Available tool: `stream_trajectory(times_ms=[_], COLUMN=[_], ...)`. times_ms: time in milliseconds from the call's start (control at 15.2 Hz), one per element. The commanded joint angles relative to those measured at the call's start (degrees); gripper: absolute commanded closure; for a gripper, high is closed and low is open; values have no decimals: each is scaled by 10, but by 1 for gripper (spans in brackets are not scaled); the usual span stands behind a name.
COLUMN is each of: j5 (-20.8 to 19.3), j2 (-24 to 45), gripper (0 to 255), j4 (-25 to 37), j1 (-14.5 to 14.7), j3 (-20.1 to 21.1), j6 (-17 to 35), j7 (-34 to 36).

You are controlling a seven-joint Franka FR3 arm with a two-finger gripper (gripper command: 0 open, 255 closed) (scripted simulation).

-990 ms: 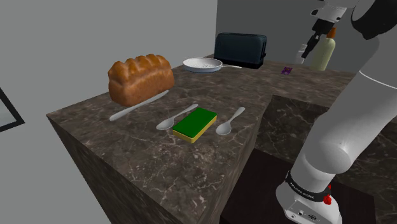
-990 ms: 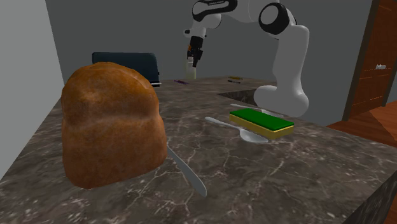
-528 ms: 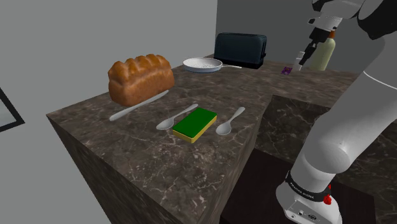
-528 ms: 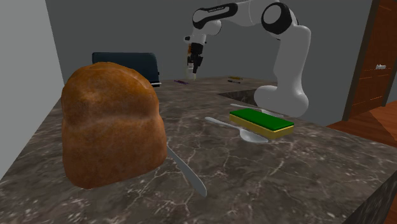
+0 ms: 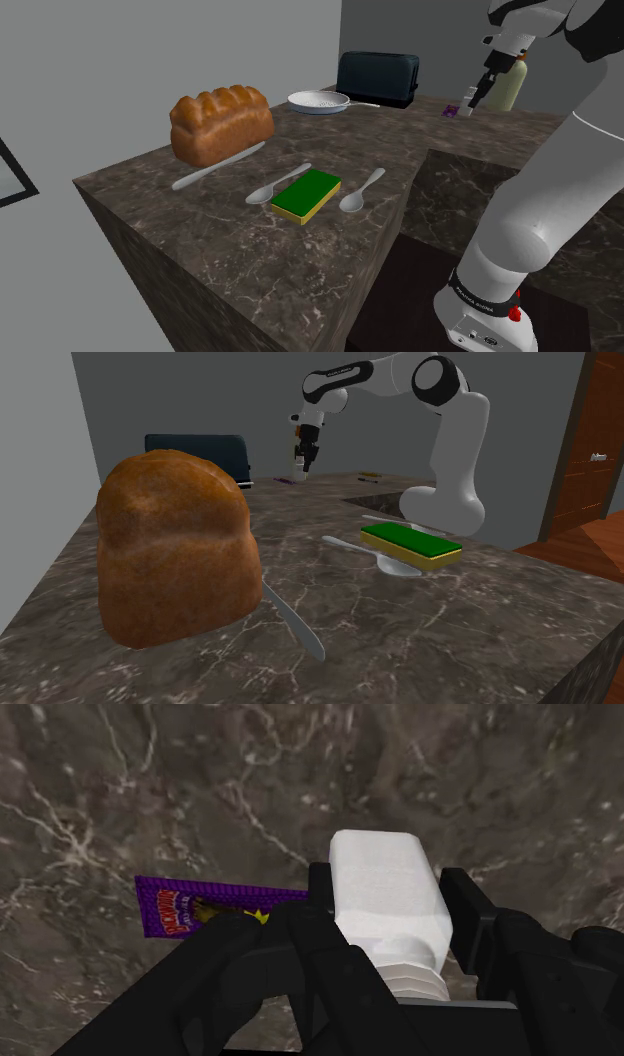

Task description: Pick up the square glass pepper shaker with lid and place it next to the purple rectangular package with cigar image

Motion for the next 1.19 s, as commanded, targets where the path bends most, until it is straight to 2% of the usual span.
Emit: stream_trajectory(times_ms=[0,66,132,462,726,1122], j5=[0,0,0,0,13,13], j2=[0,0,0,0,16,16], gripper=[255,255,0,0,0,0], j4=[0,0,0,0,82,82], j1=[0,0,0,0,7,7], j3=[0,0,0,0,-18,-18], j6=[0,0,0,0,-75,-75], j7=[0,0,0,0,-9,-9])
